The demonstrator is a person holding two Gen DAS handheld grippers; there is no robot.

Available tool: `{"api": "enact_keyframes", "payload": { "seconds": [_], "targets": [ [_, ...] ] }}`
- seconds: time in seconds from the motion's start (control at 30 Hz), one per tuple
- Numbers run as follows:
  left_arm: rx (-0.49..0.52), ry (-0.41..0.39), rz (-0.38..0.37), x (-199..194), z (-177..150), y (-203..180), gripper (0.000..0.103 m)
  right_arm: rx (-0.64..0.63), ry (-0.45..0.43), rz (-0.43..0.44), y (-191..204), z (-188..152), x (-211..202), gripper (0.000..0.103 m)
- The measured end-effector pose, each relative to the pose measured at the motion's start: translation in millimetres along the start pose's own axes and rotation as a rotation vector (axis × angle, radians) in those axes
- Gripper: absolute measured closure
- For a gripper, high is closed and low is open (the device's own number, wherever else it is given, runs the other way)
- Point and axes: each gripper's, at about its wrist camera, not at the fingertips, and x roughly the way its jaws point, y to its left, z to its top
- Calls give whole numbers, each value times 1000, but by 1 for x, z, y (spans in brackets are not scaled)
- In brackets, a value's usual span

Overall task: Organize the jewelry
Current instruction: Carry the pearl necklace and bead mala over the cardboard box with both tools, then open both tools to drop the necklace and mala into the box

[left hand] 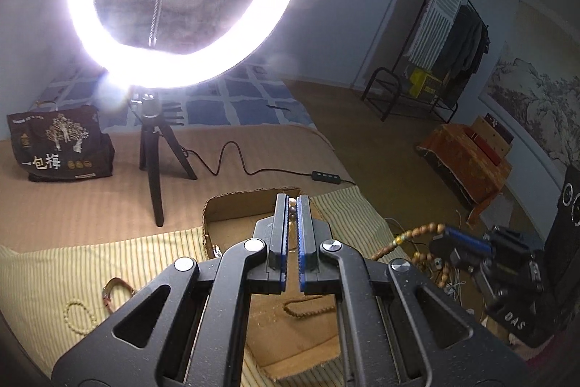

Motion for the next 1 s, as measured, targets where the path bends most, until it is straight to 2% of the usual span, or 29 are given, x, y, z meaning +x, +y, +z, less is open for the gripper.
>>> {"api": "enact_keyframes", "payload": {
  "seconds": [0.57,0.9,0.93,0.97,1.0],
  "targets": [
    [-6,132,55,91,-20,27,101,61,136,31,-17,-40,58,98],
    [-7,171,94,108,-31,36,101,131,235,37,-24,-61,82,98],
    [-8,174,95,107,-32,36,100,138,240,35,-25,-62,83,94],
    [-8,178,98,107,-32,37,97,144,244,31,-25,-63,83,85],
    [-8,178,101,107,-33,37,89,153,250,21,-27,-65,83,80]
  ]
}}
